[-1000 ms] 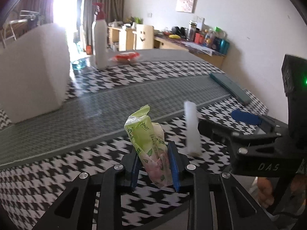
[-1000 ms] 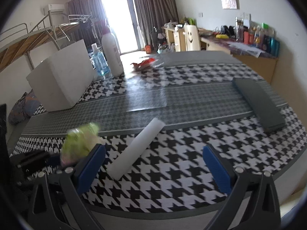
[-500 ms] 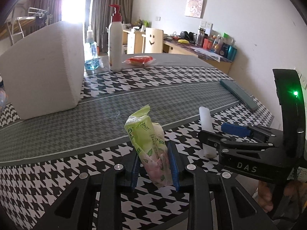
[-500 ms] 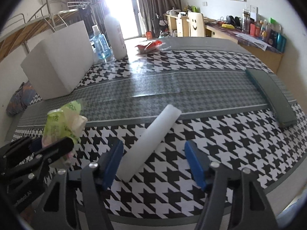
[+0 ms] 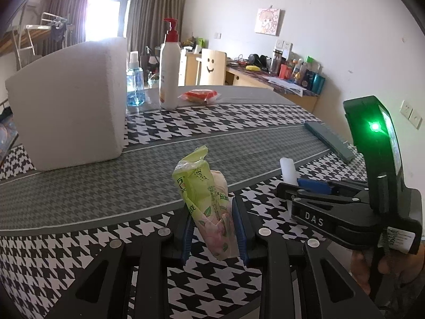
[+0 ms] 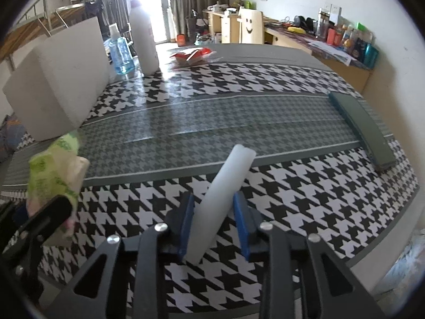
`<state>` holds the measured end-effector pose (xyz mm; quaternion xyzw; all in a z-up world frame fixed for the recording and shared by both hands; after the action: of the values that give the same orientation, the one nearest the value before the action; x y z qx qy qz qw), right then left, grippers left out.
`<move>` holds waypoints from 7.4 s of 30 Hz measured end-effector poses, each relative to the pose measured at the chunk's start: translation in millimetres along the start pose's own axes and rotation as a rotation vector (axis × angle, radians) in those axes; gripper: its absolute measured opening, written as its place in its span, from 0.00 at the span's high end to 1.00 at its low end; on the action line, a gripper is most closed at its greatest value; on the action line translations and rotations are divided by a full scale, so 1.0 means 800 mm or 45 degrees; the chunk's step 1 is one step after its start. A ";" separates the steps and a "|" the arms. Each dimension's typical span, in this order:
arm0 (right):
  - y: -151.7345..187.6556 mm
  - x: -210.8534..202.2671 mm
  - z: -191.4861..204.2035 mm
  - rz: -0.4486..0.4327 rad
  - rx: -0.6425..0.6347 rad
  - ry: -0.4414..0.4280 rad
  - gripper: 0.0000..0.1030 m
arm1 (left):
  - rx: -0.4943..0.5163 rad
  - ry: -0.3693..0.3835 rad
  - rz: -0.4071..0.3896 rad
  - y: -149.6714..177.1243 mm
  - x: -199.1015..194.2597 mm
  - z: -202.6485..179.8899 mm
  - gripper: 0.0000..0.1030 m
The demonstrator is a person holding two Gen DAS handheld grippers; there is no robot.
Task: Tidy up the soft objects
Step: 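Close the right tool on the white foam roll and lift it, then carry the green packet and white foam roll over the white foam box, then open the right tool to drop the roll while the left tool drops the packet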
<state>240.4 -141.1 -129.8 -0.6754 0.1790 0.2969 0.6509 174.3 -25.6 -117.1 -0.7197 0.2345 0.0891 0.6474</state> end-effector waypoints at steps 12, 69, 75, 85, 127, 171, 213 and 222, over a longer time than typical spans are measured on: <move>-0.001 0.001 0.004 -0.018 -0.020 0.050 0.76 | -0.003 0.016 -0.014 0.002 -0.008 0.005 0.71; -0.097 -0.060 0.020 -0.350 -0.067 -0.250 0.87 | 0.088 -0.102 -0.161 -0.088 -0.033 0.017 0.71; -0.109 -0.062 0.029 -0.383 -0.089 -0.277 0.87 | 0.112 -0.109 -0.191 -0.101 -0.036 0.017 0.71; -0.126 -0.070 0.040 -0.426 -0.109 -0.320 0.87 | 0.103 -0.126 -0.230 -0.123 -0.039 0.026 0.71; -0.227 -0.076 0.117 -0.568 -0.235 -0.542 0.87 | 0.071 -0.265 -0.345 -0.219 -0.039 0.094 0.71; -0.267 -0.060 0.218 -0.530 -0.365 -0.742 0.86 | -0.015 -0.547 -0.438 -0.255 -0.070 0.190 0.71; -0.265 -0.015 0.238 -0.429 -0.313 -0.745 0.21 | -0.062 -0.503 -0.382 -0.246 -0.054 0.214 0.71; -0.264 -0.020 0.214 -0.453 -0.312 -0.677 0.21 | -0.051 -0.441 -0.365 -0.250 -0.037 0.202 0.71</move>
<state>331.8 43.9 47.6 -0.6681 -0.1547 0.3636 0.6304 267.6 148.8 50.3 -0.7324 0.0136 0.1231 0.6696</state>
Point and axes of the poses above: each gripper's, at about its wrist camera, not at the fingertips, and x roughly the way its jaws point, z to its left, y to its underside, the point moved 7 cm from there along x, roughly the way its jaws point, and after that the axes turned 14 degrees about -z, right-handed, at the moved point
